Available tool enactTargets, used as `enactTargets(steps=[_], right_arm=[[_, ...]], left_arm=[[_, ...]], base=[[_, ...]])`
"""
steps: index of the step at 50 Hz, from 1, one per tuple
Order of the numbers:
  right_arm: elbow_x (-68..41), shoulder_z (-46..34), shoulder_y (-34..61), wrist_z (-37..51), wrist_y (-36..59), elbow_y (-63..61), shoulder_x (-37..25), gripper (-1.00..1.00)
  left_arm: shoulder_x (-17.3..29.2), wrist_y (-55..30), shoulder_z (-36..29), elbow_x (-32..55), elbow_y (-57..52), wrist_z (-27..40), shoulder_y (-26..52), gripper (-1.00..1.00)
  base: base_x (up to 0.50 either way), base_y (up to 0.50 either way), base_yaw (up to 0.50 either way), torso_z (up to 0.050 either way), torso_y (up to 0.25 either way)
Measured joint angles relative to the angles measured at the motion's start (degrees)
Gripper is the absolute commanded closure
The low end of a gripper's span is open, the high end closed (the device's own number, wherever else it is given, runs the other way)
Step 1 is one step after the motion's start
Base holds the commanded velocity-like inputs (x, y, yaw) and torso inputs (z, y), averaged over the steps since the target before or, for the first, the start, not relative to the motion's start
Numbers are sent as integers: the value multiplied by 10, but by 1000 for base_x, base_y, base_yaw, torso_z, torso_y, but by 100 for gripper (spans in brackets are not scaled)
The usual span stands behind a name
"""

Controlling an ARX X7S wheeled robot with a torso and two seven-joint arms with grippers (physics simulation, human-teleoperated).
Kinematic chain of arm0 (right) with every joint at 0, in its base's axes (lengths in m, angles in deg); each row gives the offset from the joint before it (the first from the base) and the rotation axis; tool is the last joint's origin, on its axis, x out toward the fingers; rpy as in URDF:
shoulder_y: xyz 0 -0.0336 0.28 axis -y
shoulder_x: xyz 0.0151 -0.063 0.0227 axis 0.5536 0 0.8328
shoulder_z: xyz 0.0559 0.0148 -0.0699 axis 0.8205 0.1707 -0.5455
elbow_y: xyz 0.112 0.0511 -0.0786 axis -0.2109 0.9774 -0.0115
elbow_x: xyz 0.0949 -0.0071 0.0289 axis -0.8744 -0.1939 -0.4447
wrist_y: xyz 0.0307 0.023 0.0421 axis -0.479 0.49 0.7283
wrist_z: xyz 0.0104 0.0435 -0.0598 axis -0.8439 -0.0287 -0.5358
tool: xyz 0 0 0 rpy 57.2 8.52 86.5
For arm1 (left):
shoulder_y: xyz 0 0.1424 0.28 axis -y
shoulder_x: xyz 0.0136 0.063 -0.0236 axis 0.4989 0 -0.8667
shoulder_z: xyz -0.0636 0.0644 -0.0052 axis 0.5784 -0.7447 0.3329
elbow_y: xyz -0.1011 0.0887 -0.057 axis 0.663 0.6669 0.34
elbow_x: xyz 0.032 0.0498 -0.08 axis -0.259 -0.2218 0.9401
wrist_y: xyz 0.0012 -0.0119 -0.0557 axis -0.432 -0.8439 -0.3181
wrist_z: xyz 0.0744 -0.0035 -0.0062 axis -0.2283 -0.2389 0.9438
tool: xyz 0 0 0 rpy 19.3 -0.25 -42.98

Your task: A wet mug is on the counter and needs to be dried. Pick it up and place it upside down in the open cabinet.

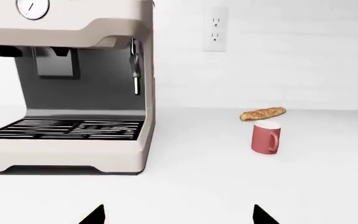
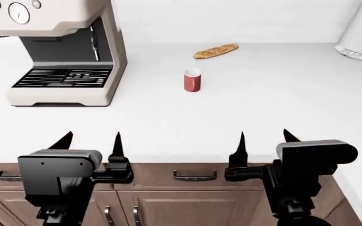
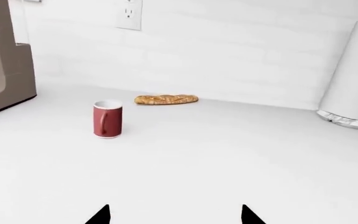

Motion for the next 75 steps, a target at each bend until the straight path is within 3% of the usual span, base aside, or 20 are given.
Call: enactTargets(steps=[16, 52, 75], right_arm=[[-6, 0, 3, 6, 5, 0, -3, -100], [-12, -9, 0, 24, -4, 7, -11, -100], [-92, -18, 133, -31, 150, 32, 0, -100]], left_arm=[[5, -1, 0, 10, -2, 5, 0, -100], [14, 5, 4, 29, -6, 18, -7, -100], [24, -23, 16, 58, -33, 28, -6, -100]], base=[[492, -171, 0, 0, 1], [199, 0, 0, 0, 1], [0, 0, 0, 0, 0]])
